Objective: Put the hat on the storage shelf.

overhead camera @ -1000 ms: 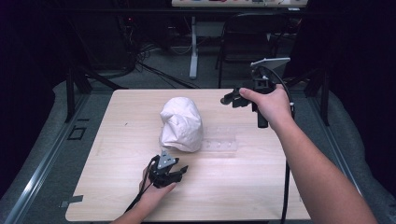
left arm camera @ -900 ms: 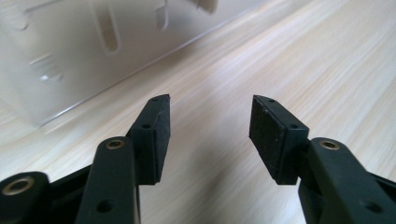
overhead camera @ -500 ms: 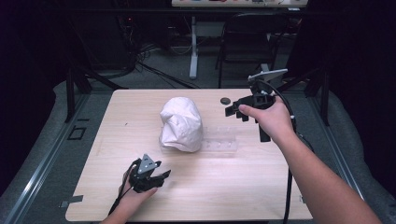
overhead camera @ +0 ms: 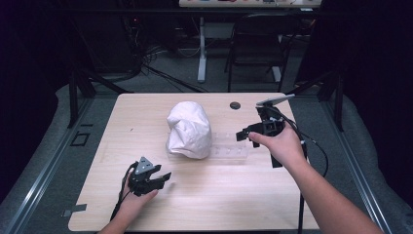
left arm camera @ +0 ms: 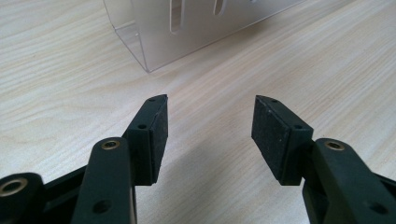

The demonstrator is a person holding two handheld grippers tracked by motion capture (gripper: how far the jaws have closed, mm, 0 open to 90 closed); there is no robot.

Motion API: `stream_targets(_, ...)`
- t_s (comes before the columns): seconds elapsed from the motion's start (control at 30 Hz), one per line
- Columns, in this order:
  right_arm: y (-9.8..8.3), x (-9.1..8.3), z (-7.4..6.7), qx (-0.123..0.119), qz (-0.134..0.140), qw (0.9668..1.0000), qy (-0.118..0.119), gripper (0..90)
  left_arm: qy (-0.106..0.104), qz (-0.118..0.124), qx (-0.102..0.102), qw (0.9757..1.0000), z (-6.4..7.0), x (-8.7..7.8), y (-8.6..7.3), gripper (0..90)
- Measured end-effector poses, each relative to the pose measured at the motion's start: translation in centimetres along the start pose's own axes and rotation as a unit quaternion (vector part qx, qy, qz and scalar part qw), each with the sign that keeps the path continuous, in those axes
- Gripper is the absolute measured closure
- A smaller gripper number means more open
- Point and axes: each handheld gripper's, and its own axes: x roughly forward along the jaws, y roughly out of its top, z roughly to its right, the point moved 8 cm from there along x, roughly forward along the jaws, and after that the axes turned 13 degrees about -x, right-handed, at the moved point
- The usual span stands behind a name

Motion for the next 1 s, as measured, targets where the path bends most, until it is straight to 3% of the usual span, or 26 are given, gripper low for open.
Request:
stream_targets(0.1, -1.2, 0.9, -0.1, 0.0, 0.006, 0.9999, 0.008, 46.5, 0.001, 0.001, -0.004, 1.0, -0.1, 0.1, 0.0, 46.4)
stream_targets(0.27, -3.4, 2.3, 0.6, -0.024, 0.021, 0.9995, -0.004, 46.7, 0.001, 0.004, -0.006, 1.0, -0.3, 0.0, 0.1, 46.4)
stream_targets(0.37, -4.7, 3.4, 1.2, -0.02, 0.022, 0.9996, 0.004, 46.8, 0.002, 0.002, -0.007, 1.0, -0.4, 0.1, 0.0, 46.3)
stream_targets(0.57, -7.7, 5.6, 2.5, -0.046, 0.026, 0.9985, -0.014, 50.5, 0.002, 0.003, -0.01, 0.9999, -0.4, 0.2, 0.0, 46.3)
stream_targets(0.77, -9.8, 6.5, 2.8, -0.052, 0.035, 0.998, -0.01, 50.1, 0.004, 0.004, -0.009, 0.9999, -0.6, 0.2, 0.0, 46.4)
stream_targets(0.87, -11.0, 6.8, 3.2, -0.065, 0.046, 0.9964, -0.03, 50.6, 0.005, 0.005, -0.01, 0.9999, -0.6, 0.2, 0.0, 46.4)
stream_targets(1.0, -12.2, 7.0, 3.7, -0.062, 0.072, 0.9949, -0.036, 51.8, 0.005, 0.004, -0.015, 0.9999, -0.7, 0.2, 0.0, 46.4)
